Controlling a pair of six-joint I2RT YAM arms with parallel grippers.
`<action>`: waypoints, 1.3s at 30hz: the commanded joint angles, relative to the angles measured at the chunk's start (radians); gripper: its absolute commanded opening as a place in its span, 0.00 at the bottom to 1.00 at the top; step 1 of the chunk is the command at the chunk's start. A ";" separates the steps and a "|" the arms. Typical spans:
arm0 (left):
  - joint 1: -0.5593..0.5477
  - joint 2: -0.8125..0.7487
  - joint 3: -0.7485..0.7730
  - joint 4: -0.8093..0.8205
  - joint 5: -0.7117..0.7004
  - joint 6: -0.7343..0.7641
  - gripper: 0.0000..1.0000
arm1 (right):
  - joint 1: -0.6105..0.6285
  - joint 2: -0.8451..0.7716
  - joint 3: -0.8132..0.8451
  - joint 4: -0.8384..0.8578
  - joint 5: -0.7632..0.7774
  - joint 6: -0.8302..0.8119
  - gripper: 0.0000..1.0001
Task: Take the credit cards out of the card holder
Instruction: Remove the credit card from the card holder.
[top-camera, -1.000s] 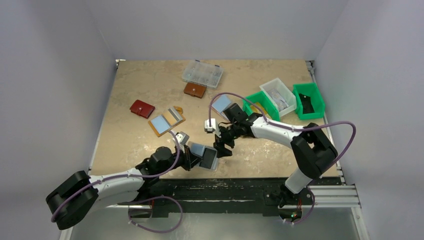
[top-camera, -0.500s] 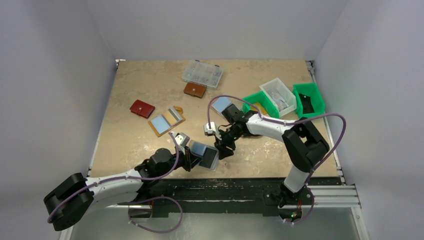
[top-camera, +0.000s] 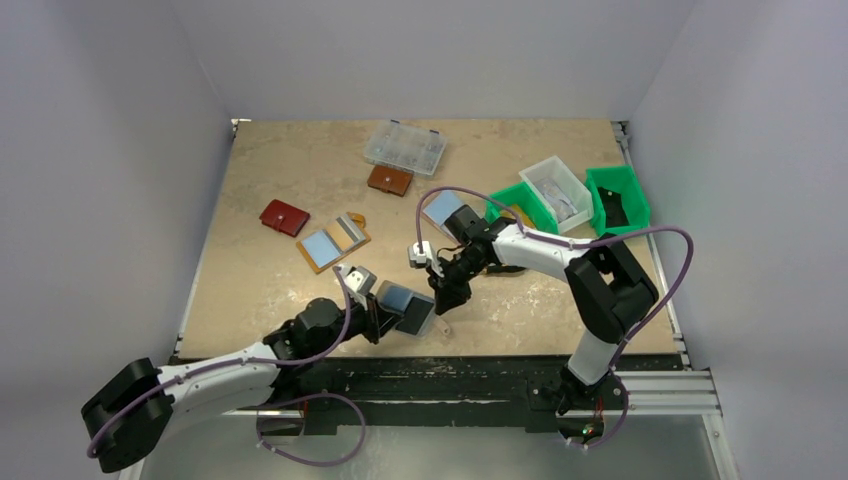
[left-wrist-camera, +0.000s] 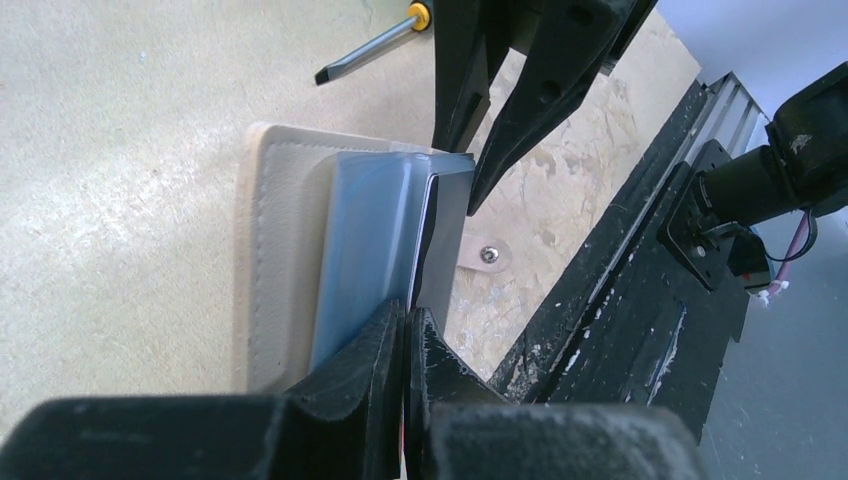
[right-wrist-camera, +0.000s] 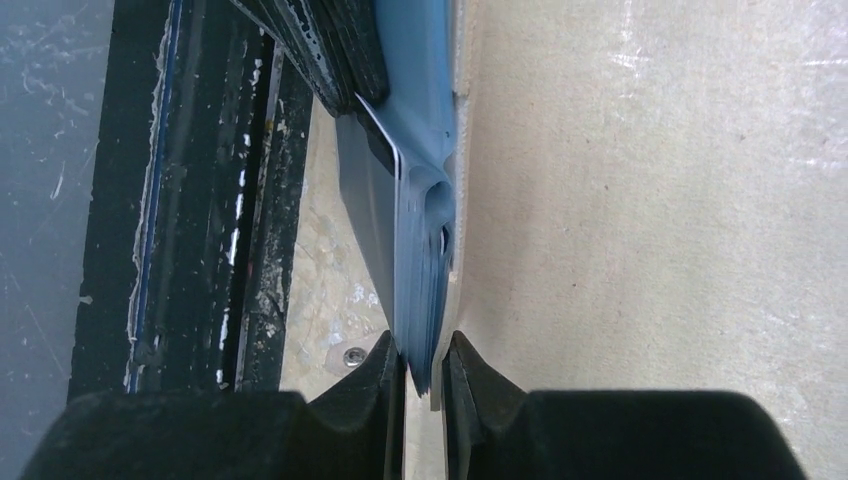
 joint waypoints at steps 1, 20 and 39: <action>0.000 -0.101 0.000 -0.044 -0.054 0.021 0.00 | 0.006 0.005 0.040 -0.008 0.032 -0.032 0.05; -0.001 -0.095 0.027 -0.129 -0.051 -0.006 0.00 | 0.005 0.072 0.108 -0.130 0.012 -0.077 0.00; 0.007 -0.169 0.050 -0.215 -0.077 -0.043 0.06 | 0.002 0.098 0.129 -0.171 0.009 -0.096 0.00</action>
